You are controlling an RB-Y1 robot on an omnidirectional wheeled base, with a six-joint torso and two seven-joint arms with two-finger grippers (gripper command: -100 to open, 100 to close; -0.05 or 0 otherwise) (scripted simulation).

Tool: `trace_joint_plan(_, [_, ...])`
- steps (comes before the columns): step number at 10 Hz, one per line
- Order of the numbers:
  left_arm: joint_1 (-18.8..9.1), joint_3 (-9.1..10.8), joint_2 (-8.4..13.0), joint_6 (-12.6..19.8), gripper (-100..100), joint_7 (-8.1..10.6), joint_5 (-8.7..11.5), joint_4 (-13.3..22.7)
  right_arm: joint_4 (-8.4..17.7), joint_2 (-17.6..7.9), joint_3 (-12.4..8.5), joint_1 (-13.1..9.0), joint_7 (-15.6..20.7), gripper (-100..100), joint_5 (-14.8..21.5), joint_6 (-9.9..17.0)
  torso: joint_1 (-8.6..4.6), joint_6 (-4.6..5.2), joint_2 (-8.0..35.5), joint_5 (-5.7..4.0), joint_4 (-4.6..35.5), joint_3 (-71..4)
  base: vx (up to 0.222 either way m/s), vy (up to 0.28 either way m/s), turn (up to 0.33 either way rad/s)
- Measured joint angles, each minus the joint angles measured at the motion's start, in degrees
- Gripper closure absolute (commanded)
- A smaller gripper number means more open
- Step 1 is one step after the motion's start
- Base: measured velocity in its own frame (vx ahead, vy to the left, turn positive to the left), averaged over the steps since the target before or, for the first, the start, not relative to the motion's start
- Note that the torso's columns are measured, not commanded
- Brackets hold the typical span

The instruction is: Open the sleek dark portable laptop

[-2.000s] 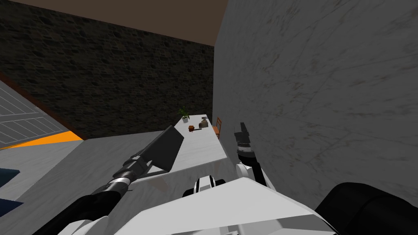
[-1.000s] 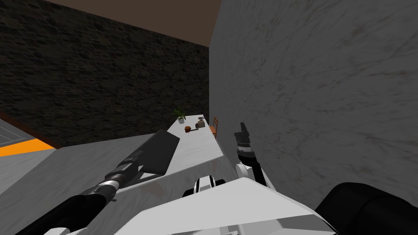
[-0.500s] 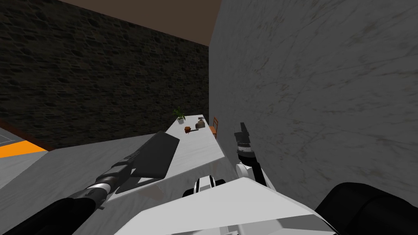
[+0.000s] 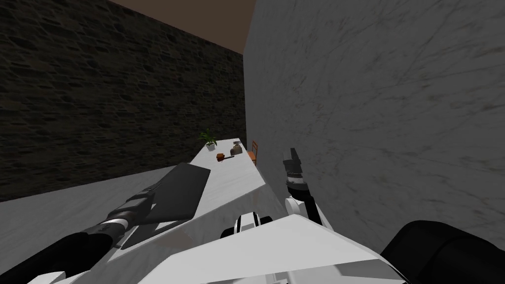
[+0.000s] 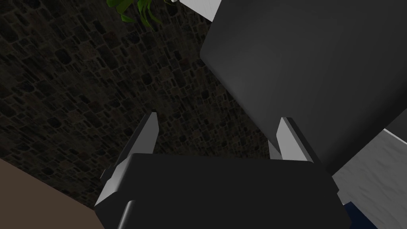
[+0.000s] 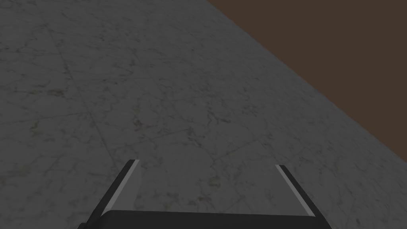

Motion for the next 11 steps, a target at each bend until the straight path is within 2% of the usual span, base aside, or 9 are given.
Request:
trace_joint_plan(2, [-3.2,1.53,0.4,1.6,-100,0.77,-0.8,3.2,0.0,0.0,0.0,0.0,0.0,0,0.0,0.0,-0.13,0.05,-0.4,-0.03,-0.1,-0.3,-0.117,-0.032,-0.262])
trace_joint_plan(4, [-4.5,2.76,-0.3,1.7,-100,1.14,-1.9,5.8,0.0,0.0,0.0,0.0,0.0,0,0.0,0.0,-0.05,0.04,-0.4,-0.02,-0.1,-0.2,-0.088,-0.017,-0.169])
trace_joint_plan(7, [-8.2,4.17,0.1,3.8,-100,2.01,-2.9,9.0,0.0,0.0,0.0,0.0,0.0,0,0.0,0.0,-0.04,0.07,-0.3,-0.01,-0.1,-0.2,-0.058,-0.006,-0.168])
trace_joint_plan(8, [-8.3,4.21,0.1,3.9,100,2.06,-3.0,9.2,0.0,0.0,0.0,0.0,0.0,0,0.0,0.0,-0.04,-0.02,-0.3,-0.01,-0.1,-0.2,0.062,0.013,0.406])
trace_joint_plan(9, [-6.8,3.98,0.3,3.3,100,1.84,-2.1,7.9,0.0,0.0,0.0,0.1,0.0,0,0.0,0.0,-0.02,-0.07,-0.5,-0.01,-0.1,-0.3,0.121,0.034,0.337])
trace_joint_plan(11, [-4.5,1.90,-0.4,2.0,100,1.08,-2.1,5.2,0.0,0.0,0.0,0.1,0.0,0,0.0,0.0,0.00,0.06,-0.6,0.01,-0.2,-0.4,0.138,0.028,0.255])
